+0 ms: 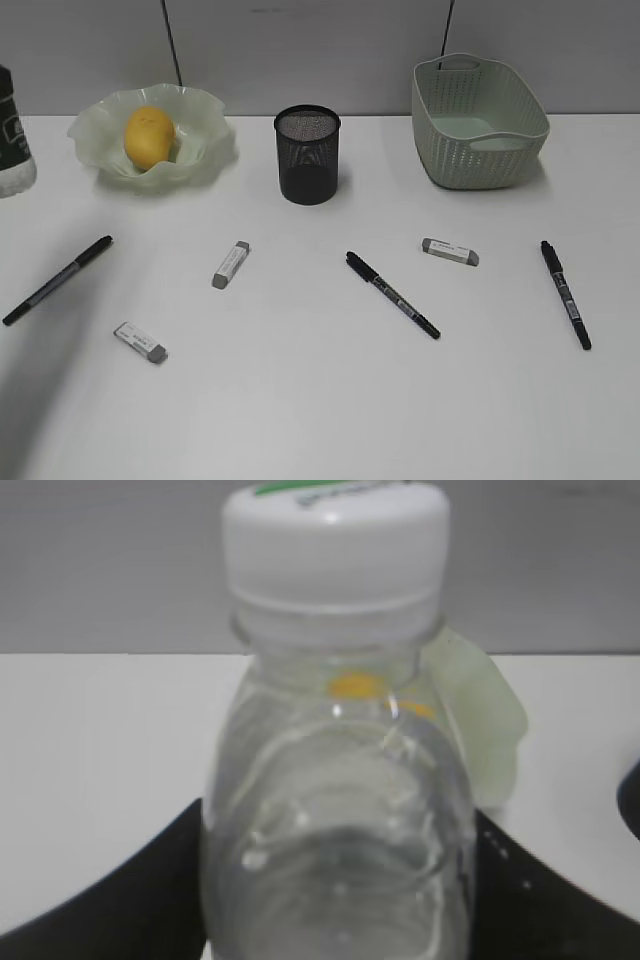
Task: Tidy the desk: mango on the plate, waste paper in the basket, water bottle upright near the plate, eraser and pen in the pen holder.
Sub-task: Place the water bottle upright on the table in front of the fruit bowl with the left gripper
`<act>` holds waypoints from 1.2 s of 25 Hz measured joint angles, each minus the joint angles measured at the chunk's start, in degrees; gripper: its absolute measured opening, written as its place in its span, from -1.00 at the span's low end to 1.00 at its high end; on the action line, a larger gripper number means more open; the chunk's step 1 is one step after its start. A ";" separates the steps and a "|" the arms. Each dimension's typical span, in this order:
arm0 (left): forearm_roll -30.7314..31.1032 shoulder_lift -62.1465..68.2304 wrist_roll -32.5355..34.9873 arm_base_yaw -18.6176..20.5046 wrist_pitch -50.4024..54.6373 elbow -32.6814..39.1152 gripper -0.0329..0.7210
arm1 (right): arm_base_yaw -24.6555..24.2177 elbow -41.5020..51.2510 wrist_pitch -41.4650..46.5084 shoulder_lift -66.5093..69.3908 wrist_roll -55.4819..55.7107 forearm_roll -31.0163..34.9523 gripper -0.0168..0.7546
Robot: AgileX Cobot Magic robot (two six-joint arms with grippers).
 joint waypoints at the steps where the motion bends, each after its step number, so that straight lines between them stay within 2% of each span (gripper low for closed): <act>1: -0.32 0.38 0.00 0.00 -4.38 2.18 0.40 | 0.00 0.00 0.00 0.00 0.00 0.00 0.56; 5: -1.98 3.80 -0.58 0.00 -20.42 8.27 0.40 | 0.00 0.00 -0.05 0.00 0.00 0.00 0.56; 11: -1.56 13.19 -7.50 0.00 -36.58 9.38 0.40 | 0.00 0.00 -0.05 0.00 0.00 0.00 0.56; 16: 5.85 23.70 -12.91 0.00 -50.26 9.38 0.40 | 0.00 0.00 -0.05 0.00 0.00 0.00 0.56; 19: 9.72 29.66 -13.47 0.00 -59.05 9.38 0.40 | 0.00 0.00 -0.05 0.00 0.07 0.00 0.56; 30: 12.85 40.35 -14.62 0.00 -62.21 4.83 0.40 | 0.00 0.00 -0.10 0.00 0.02 0.00 0.56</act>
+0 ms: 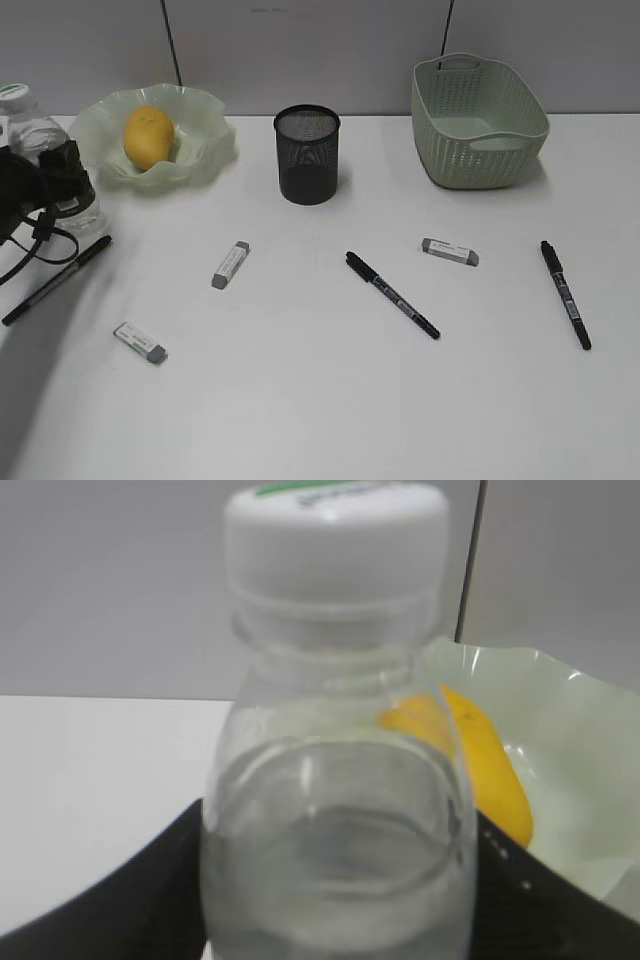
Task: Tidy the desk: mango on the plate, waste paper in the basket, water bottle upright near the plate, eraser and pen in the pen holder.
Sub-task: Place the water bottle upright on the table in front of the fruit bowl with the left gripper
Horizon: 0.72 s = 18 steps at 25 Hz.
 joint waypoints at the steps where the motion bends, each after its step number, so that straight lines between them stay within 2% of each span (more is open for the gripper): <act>1: 0.05 0.46 -0.06 0.00 -0.32 -0.24 0.40 | 0.00 0.00 0.00 0.00 0.00 0.00 0.56; 9: 0.11 2.26 -0.06 0.00 -1.42 -0.52 0.40 | 0.00 0.00 -0.10 0.00 0.00 0.00 0.56; 15: 1.13 2.30 -0.23 0.00 -1.42 -0.57 0.65 | 0.00 0.00 -0.15 0.00 0.00 0.00 0.56; 18: 1.86 2.00 -0.23 0.00 -1.44 -0.57 0.71 | 0.00 0.00 -0.15 0.00 0.00 0.00 0.56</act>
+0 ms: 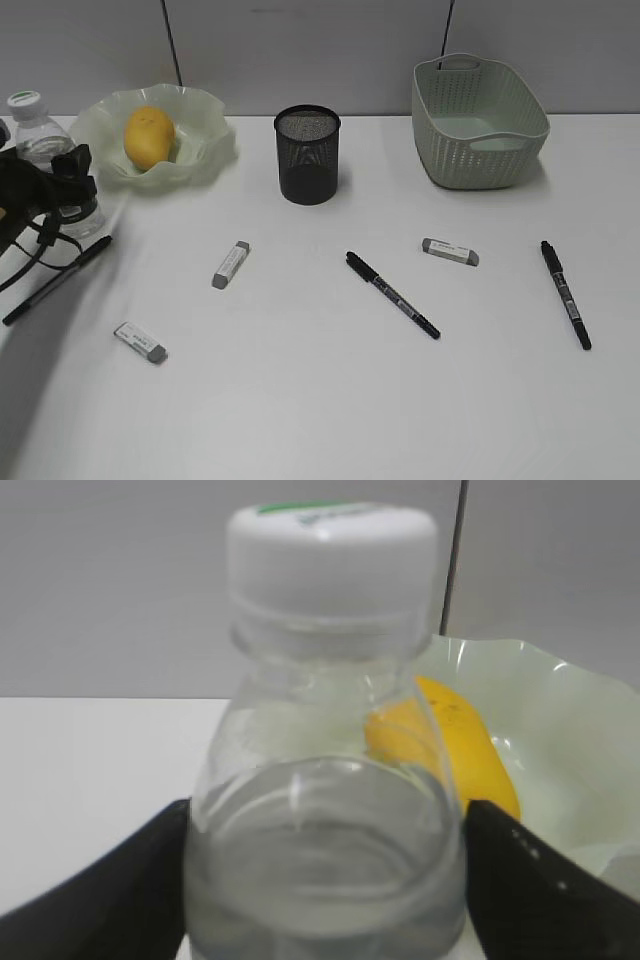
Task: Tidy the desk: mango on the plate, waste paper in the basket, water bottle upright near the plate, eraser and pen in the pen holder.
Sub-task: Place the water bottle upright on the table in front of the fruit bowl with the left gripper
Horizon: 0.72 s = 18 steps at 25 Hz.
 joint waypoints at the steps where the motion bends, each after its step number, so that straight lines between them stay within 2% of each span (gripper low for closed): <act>1: 0.14 -0.16 0.00 0.00 0.00 0.12 0.71 | 0.00 0.00 0.00 0.00 -0.06 0.00 0.56; 14: 0.66 -4.85 0.00 0.00 0.90 9.65 0.72 | 0.00 0.00 0.00 0.00 -0.01 0.00 0.56; 18: 0.90 -11.01 0.00 0.00 5.76 13.52 0.72 | 0.00 0.00 0.00 0.00 -0.01 0.00 0.56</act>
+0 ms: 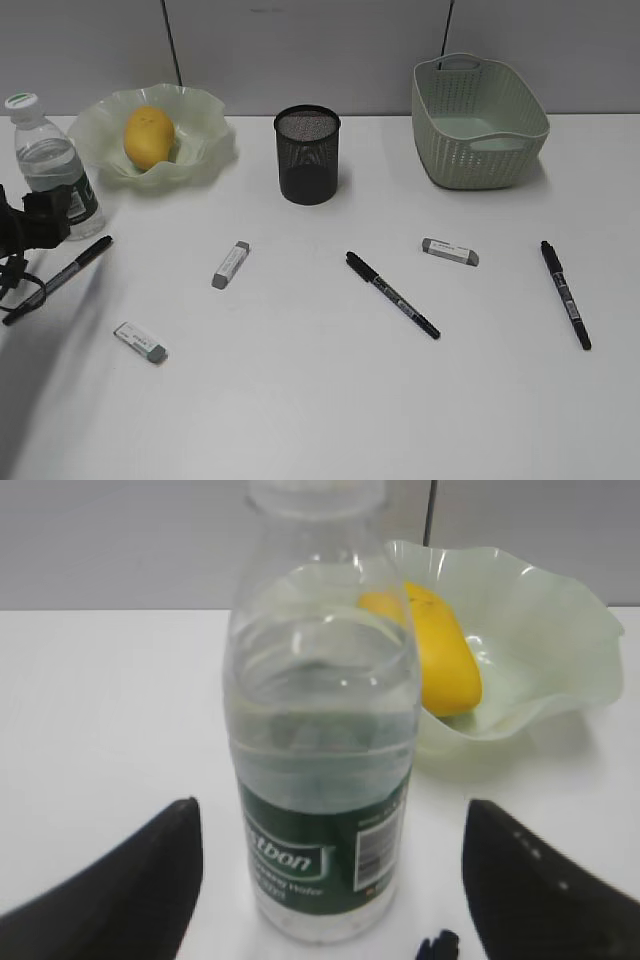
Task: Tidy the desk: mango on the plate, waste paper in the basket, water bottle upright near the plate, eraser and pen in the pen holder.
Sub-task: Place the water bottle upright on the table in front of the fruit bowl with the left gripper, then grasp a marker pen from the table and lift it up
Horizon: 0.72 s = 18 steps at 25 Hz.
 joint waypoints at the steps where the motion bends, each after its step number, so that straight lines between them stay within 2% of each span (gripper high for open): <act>1: 0.23 -2.10 0.00 0.00 2.79 0.43 0.72 | 0.00 0.00 0.00 0.00 0.00 0.00 0.56; 8: 3.49 -22.39 0.00 0.00 23.66 0.73 0.68 | 0.00 0.00 0.00 0.00 -0.05 0.00 0.56; 13: 5.91 -34.85 0.00 0.00 51.25 -3.83 0.65 | 0.00 0.00 0.00 0.00 -0.05 0.00 0.56; 18: 1.90 -44.83 0.00 0.00 81.85 -10.61 0.65 | 0.00 0.00 -0.05 0.00 0.00 0.00 0.56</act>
